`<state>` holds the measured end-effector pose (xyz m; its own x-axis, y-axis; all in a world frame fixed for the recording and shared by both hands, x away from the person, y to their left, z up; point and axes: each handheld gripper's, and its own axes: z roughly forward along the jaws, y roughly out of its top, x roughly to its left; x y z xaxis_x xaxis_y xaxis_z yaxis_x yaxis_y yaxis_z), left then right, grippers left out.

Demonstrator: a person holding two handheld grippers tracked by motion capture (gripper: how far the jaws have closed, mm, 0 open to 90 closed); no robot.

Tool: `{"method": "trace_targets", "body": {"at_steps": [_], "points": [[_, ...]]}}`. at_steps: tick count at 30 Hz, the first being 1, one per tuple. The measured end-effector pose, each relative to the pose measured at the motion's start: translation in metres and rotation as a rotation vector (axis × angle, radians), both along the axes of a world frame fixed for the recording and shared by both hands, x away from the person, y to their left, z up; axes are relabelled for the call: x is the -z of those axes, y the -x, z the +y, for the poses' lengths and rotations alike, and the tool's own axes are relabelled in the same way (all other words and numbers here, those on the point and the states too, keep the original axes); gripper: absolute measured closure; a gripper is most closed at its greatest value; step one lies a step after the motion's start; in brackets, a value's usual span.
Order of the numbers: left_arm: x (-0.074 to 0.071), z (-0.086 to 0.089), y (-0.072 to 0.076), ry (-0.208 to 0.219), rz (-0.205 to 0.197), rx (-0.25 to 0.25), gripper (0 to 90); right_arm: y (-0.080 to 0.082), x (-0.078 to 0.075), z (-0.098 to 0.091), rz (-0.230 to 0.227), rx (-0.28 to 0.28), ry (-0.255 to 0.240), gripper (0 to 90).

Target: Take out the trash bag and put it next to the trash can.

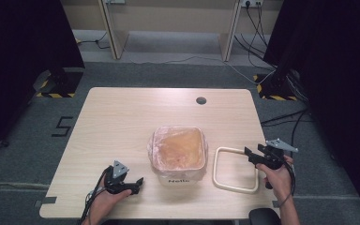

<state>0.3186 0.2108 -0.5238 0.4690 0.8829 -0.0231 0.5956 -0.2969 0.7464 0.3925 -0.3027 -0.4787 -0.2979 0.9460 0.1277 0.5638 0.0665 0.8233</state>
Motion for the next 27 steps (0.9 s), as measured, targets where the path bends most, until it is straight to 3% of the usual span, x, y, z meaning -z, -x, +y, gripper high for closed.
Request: {"method": "trace_targets", "body": {"at_steps": [8,16,22,27], "points": [[0.000,0.000,0.000,0.000,0.000,0.000,12.7,-0.003,-0.015,0.022,-0.031,-0.070,-0.023,34.8],[0.000,0.000,0.000,0.001,0.000,-0.001,12.7,-0.010,-0.045,0.068,-0.096,-0.191,-0.040,34.5],[0.000,0.000,0.000,0.001,0.000,-0.001,12.7,-0.009,-0.060,0.087,-0.116,-0.249,-0.089,34.6],[0.000,0.000,0.000,0.001,0.000,-0.001,12.7,-0.013,-0.069,0.105,-0.129,-0.292,-0.097,34.6]]}}
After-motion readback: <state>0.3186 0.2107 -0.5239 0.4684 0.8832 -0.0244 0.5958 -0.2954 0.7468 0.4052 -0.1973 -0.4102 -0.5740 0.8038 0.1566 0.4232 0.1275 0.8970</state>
